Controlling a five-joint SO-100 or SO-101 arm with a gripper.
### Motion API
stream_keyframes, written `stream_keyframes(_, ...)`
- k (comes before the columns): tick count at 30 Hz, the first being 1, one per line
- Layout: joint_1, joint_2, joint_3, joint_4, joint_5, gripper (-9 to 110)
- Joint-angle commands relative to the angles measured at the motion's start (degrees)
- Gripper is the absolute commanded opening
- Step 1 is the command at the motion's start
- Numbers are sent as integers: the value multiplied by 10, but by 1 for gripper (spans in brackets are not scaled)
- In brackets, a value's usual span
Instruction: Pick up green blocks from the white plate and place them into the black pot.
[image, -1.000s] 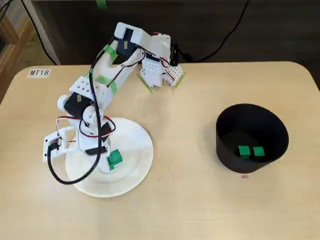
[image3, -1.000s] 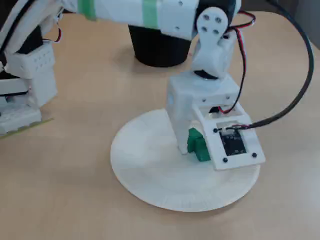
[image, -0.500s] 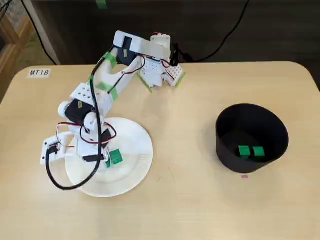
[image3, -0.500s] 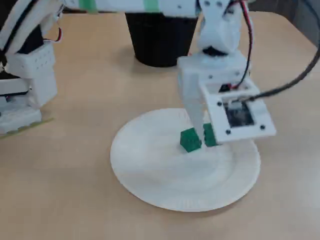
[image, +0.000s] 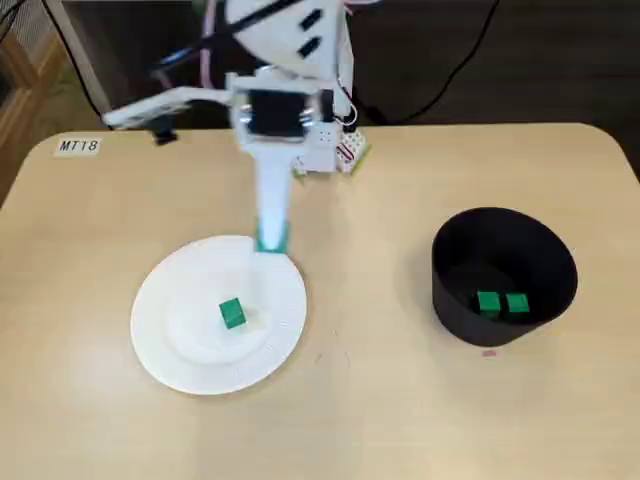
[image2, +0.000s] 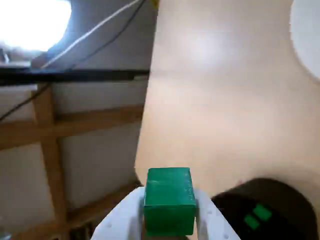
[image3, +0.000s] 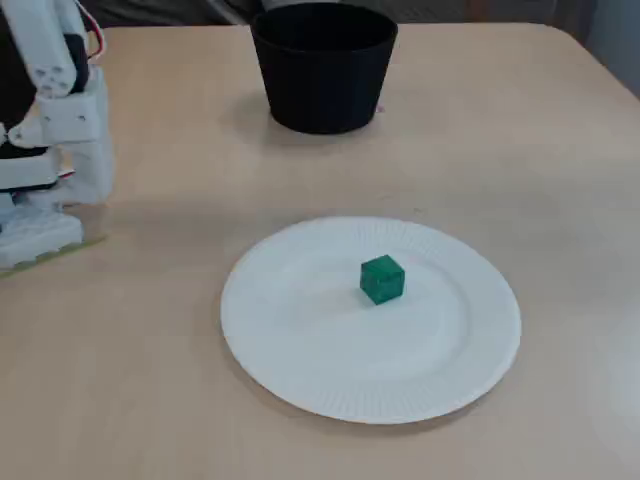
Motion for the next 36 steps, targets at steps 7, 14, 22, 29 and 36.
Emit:
stream_keyframes(7,-207,180,486,-370,75,-2)
stream_keyframes(14,-237,171,600,-473,83,-2)
stream_keyframes(22,-240,156,599,-458,58,30)
stream_keyframes(29,-232,158,576,-413,47,36)
stream_keyframes(36,-106,151,439,-222,36,-2)
